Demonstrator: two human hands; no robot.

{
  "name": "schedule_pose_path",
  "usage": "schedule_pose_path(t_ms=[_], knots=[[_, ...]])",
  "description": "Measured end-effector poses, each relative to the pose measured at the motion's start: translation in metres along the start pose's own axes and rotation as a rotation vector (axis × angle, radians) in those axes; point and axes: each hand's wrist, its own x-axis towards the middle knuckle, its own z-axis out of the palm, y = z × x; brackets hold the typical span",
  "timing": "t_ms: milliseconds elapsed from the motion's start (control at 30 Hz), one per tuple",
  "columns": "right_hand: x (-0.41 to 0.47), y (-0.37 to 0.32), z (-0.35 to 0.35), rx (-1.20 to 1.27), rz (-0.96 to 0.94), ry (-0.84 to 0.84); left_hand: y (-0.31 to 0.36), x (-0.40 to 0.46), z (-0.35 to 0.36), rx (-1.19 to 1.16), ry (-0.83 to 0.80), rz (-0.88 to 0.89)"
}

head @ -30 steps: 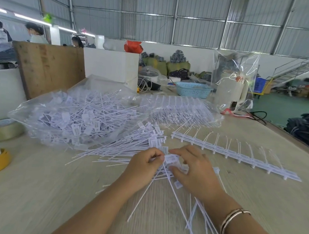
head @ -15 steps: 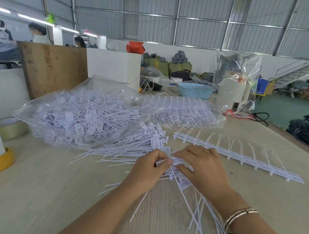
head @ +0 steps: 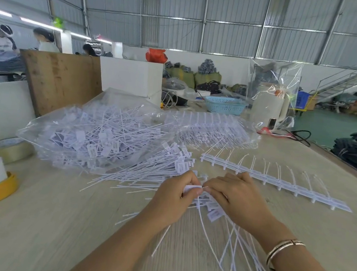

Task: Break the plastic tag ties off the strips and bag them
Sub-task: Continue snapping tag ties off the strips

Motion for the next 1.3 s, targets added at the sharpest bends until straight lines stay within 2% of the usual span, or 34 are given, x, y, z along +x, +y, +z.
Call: schedule_pose_path(t_ms=[167, 367, 433, 500, 567, 667, 833, 967, 1100, 1167, 1233, 1300], knots=[[-0.001, 0.0, 0.004, 0.108, 0.034, -0.034, -0.003, 0.0, -0.001, -0.023, -0.009, 0.006], [0.0, 0.004, 0.005, 0.614, 0.066, -0.041, -0.006, 0.002, -0.004, -0.212, -0.058, -0.102], [-0.001, 0.01, 0.003, 0.783, 0.15, -0.006, -0.004, 0.002, -0.007, -0.331, -0.058, -0.157], [-0.003, 0.018, 0.001, 0.849, 0.253, 0.068, -0.004, 0.003, -0.01, -0.413, -0.028, -0.195], [-0.005, 0.024, 0.003, 0.722, 0.287, 0.12, -0.007, 0.004, -0.01, -0.368, 0.013, -0.199], [-0.005, 0.019, 0.015, 0.401, 0.25, 0.071, -0.014, 0.004, -0.002, -0.222, 0.089, -0.144], [0.002, 0.013, 0.026, 0.198, 0.224, 0.016, -0.013, 0.012, 0.013, 0.037, 0.145, -0.096], [-0.002, 0.014, 0.024, 0.192, 0.253, 0.013, -0.005, 0.013, 0.02, 0.184, 0.092, -0.094], [-0.005, 0.023, 0.003, 0.305, 0.452, 0.114, 0.007, 0.008, 0.012, 0.422, 0.141, -0.015], [-0.011, 0.036, -0.013, 0.218, 0.619, -0.061, 0.008, 0.002, 0.01, 0.561, 0.047, -0.049], [-0.02, 0.043, -0.028, 0.164, 0.707, -0.396, 0.011, -0.004, 0.012, 0.656, -0.091, -0.108], [-0.024, 0.038, -0.033, 0.252, 0.698, -0.696, 0.015, -0.006, 0.016, 0.729, -0.161, -0.125]])
